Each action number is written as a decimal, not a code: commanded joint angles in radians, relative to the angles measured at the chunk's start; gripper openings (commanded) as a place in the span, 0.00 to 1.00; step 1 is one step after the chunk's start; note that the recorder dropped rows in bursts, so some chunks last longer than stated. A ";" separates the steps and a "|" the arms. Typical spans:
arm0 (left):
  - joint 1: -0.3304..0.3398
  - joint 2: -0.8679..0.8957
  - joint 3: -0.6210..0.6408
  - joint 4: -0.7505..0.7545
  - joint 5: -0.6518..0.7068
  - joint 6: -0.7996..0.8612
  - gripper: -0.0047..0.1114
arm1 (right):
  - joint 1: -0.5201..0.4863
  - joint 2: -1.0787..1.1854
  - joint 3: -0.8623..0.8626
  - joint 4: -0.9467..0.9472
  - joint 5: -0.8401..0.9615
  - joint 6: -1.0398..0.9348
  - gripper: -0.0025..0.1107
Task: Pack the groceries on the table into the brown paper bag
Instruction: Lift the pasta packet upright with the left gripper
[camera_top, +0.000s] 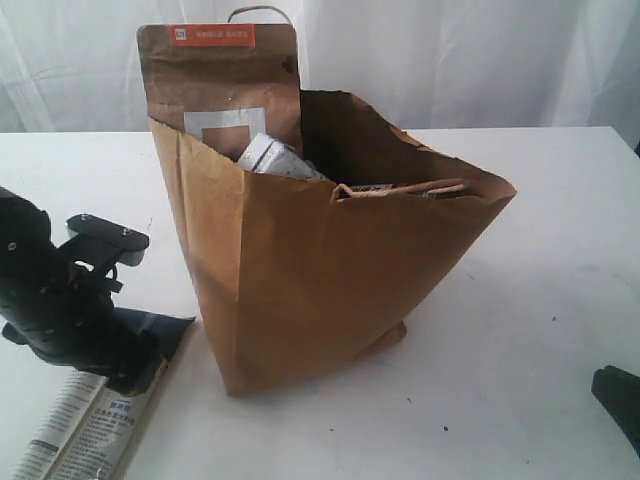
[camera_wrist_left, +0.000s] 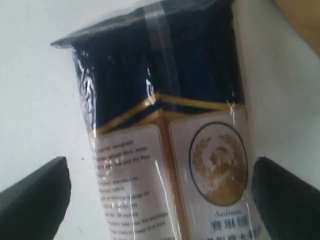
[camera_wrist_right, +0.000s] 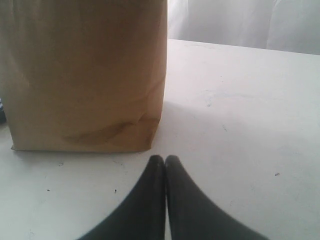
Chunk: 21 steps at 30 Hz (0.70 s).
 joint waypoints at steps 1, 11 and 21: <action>0.002 0.060 -0.043 0.012 -0.022 -0.010 0.87 | -0.004 -0.005 0.007 -0.002 -0.005 0.002 0.02; 0.002 0.142 -0.046 -0.046 -0.052 -0.010 0.87 | -0.004 -0.005 0.007 -0.002 -0.005 0.002 0.02; 0.002 0.163 -0.046 -0.051 -0.071 -0.028 0.38 | -0.004 -0.005 0.007 -0.002 -0.005 0.002 0.02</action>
